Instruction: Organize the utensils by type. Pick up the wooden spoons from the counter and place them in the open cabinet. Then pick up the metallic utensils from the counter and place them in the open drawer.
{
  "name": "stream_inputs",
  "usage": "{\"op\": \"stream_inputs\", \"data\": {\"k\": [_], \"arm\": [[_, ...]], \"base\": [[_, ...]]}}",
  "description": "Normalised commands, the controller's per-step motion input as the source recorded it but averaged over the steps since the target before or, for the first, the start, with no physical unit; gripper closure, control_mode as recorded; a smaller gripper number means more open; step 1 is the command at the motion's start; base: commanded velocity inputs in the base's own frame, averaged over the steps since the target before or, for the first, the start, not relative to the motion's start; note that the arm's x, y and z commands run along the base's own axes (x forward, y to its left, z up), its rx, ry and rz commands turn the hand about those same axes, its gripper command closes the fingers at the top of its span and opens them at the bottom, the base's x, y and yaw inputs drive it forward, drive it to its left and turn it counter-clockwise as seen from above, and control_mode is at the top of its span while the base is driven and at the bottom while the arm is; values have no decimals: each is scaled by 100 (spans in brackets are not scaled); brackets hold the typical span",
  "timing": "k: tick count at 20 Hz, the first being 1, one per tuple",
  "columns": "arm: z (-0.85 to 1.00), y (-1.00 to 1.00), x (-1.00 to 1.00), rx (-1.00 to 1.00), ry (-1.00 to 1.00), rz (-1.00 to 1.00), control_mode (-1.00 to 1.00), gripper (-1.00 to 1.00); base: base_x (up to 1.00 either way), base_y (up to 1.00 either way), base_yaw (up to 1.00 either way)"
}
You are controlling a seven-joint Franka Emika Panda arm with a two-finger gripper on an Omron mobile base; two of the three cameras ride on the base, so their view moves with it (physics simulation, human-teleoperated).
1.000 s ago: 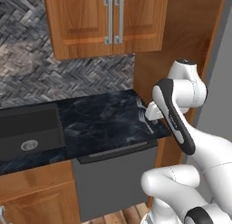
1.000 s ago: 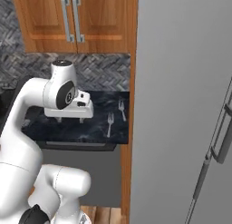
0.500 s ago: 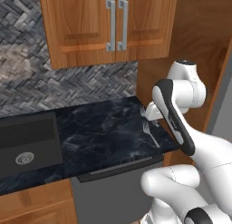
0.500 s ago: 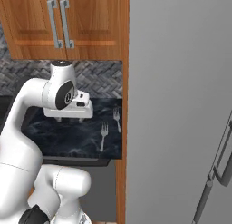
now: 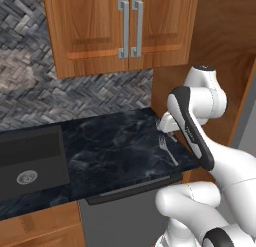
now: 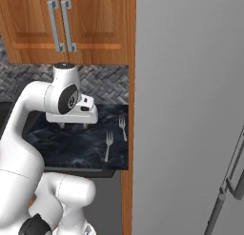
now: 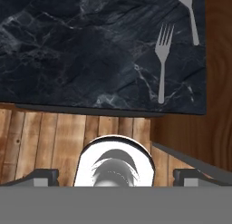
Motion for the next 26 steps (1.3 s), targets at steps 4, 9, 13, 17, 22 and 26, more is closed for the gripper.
{"op": "stream_inputs", "data": {"k": [4, 9, 13, 17, 22, 26], "arm": [[0, 0, 0, 0, 0, 0, 100, -100], [0, 0, 0, 0, 0, 0, 100, -100], [-6, -5, 4, 0, 2, 0, -100, -100], [-37, -42, 16, 0, 5, 0, -100, -100], [-60, -34, 13, 0, 3, 0, -100, -100], [-68, -8, 22, 1, 8, 0, -100, -100]], "base": [[1, 0, 0], [2, -1, 0], [4, -8, 0], [0, 0, 0], [0, 0, 0], [0, 0, 0]]}}
